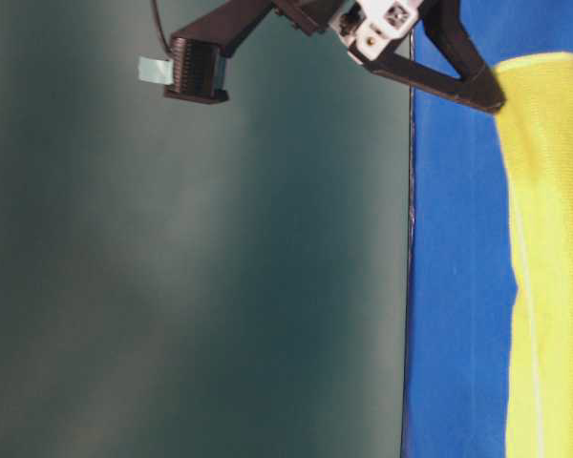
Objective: Fold the yellow towel.
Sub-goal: 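Lift the far edge with both grippers and pull it toward the near edge, then lower the folded edge onto the near edge and release both grippers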
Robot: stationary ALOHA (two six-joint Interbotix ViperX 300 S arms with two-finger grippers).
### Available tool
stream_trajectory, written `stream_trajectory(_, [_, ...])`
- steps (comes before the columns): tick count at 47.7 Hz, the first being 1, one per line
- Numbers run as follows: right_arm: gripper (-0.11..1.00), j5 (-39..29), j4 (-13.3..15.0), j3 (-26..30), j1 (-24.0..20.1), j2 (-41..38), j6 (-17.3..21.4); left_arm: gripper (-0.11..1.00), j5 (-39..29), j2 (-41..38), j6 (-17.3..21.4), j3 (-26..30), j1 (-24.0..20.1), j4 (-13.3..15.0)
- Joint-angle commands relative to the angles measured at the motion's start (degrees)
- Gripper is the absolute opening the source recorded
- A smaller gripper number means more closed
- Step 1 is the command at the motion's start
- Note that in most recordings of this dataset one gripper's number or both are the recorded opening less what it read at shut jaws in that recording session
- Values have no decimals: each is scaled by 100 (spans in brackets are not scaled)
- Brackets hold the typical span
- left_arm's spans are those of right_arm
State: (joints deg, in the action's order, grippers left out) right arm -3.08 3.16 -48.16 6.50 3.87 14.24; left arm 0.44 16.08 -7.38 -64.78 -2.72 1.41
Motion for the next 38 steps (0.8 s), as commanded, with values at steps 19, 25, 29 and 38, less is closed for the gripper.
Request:
stream_trajectory(19, [35,79,-35,141,-545,-26,123,51,44,62,-255,88,510,9])
stream_trajectory(25, [66,-123,-35,141,-633,158,123,52,-35,396,-483,97,633,9])
stream_trajectory(29, [62,-220,18,141,-633,422,97,52,-193,721,-466,88,642,0])
stream_trajectory(38, [61,-193,290,114,-176,712,79,52,-246,1204,-167,-35,114,0])
